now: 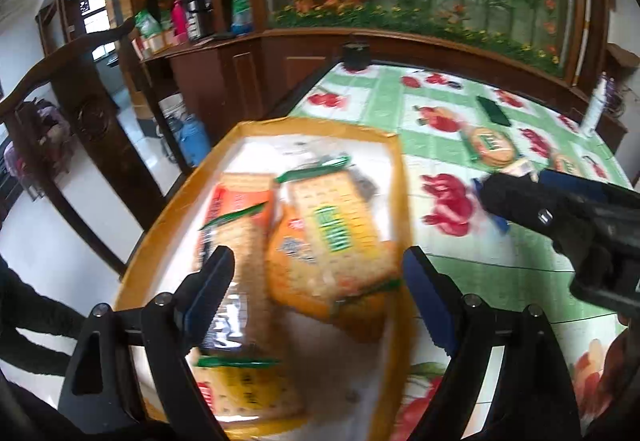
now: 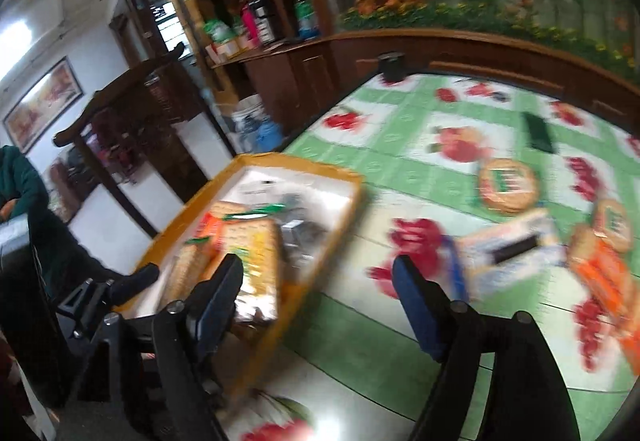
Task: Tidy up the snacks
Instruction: 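Lower both packs into the foam box and open both grippers, then move both grippers back over the snacks on the table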
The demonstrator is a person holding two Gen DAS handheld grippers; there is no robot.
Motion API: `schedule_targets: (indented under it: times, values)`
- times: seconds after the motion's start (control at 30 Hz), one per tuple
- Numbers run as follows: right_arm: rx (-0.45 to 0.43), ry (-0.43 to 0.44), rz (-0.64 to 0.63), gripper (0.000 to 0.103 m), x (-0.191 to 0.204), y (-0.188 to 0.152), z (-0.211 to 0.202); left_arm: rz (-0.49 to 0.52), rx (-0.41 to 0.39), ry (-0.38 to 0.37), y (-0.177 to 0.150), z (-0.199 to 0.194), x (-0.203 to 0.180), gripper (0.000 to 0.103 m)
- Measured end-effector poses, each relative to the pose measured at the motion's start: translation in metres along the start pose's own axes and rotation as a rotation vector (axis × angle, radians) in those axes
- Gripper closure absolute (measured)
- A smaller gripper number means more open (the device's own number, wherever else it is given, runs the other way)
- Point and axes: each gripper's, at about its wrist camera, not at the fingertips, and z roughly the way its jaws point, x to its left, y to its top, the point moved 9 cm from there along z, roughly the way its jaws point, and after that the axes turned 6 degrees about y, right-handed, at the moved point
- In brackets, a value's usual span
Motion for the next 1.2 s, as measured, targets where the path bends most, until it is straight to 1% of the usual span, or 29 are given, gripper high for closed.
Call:
schedule_targets:
  times: [0.13, 0.3, 0.37, 0.5, 0.73, 0.9, 1.03, 1.2]
  values:
    - [-0.014, -0.071, 0.026, 0.023, -0.034, -0.012, -0.027, 0.044, -0.011, -0.041, 0.003, -0.006, -0.026, 0.017]
    - [-0.008, -0.167, 0.083, 0.023, -0.084, -0.036, -0.056, 0.056, 0.005, -0.103, 0.007, -0.007, -0.050, 0.016]
    - [-0.003, -0.189, 0.127, 0.023, -0.105, -0.048, -0.067, 0.071, 0.015, -0.120, 0.006, -0.007, -0.061, 0.016]
    - [0.000, -0.217, 0.184, 0.023, -0.133, -0.063, -0.079, 0.116, 0.015, -0.142, 0.009, -0.007, -0.084, 0.016]
    - [0.004, -0.233, 0.224, 0.023, -0.150, -0.081, -0.091, 0.195, 0.045, -0.185, 0.005, -0.001, -0.123, 0.016]
    - [-0.002, -0.233, 0.238, 0.023, -0.157, -0.084, -0.097, 0.245, 0.041, -0.206, 0.008, 0.001, -0.146, 0.016]
    - [-0.006, -0.239, 0.241, 0.023, -0.161, -0.085, -0.100, 0.264, 0.046, -0.226, 0.010, 0.005, -0.157, 0.016]
    - [-0.002, -0.251, 0.248, 0.023, -0.166, -0.086, -0.102, 0.282, 0.042, -0.226, 0.013, 0.008, -0.165, 0.016]
